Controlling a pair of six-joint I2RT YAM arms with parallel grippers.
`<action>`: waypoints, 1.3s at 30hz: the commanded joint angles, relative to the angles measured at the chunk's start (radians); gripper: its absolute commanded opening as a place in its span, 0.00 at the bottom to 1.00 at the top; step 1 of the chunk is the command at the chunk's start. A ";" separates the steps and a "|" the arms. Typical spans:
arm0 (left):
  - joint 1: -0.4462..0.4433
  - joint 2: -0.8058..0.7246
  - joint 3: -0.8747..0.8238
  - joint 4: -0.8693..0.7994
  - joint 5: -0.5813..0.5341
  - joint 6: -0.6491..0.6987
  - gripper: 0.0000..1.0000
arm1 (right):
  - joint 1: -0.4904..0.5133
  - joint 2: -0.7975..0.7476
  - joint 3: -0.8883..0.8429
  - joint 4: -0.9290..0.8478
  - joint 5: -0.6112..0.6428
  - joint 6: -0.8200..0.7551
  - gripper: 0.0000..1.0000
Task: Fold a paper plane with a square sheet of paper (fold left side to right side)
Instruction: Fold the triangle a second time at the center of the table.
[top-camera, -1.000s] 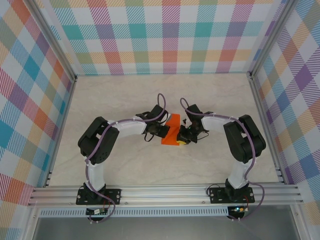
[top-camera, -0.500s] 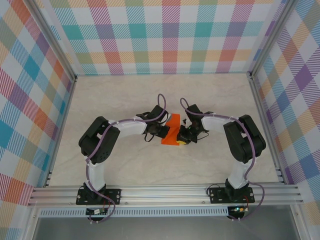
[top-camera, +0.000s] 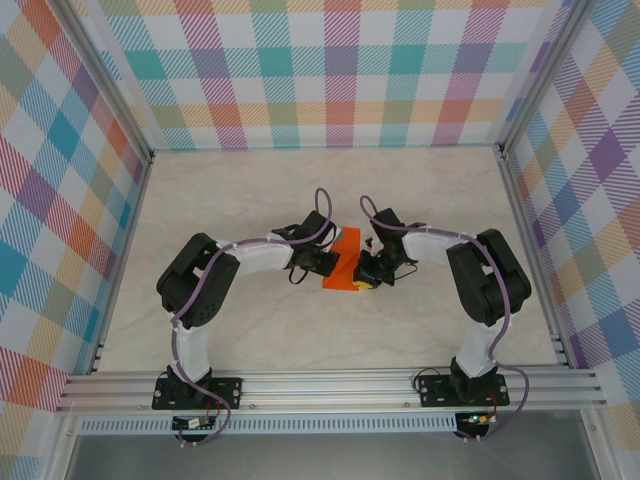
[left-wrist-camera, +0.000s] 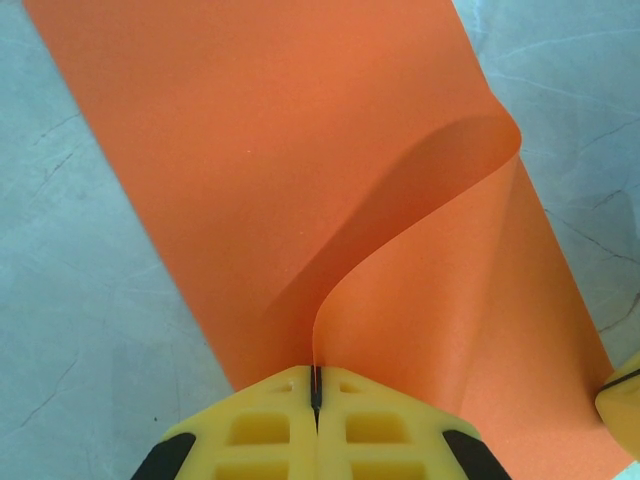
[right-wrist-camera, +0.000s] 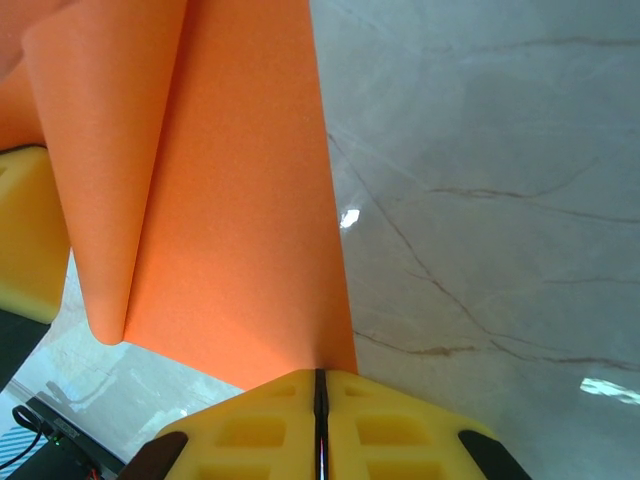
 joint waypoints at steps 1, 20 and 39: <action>0.010 0.000 -0.021 -0.008 -0.010 0.011 0.00 | 0.007 -0.014 -0.004 0.012 -0.010 -0.009 0.10; 0.010 -0.004 -0.023 -0.006 0.003 0.011 0.00 | -0.018 -0.006 0.069 0.249 -0.064 0.120 0.07; 0.010 -0.003 -0.015 -0.014 0.005 0.014 0.00 | -0.003 0.091 0.096 0.229 -0.043 0.094 0.07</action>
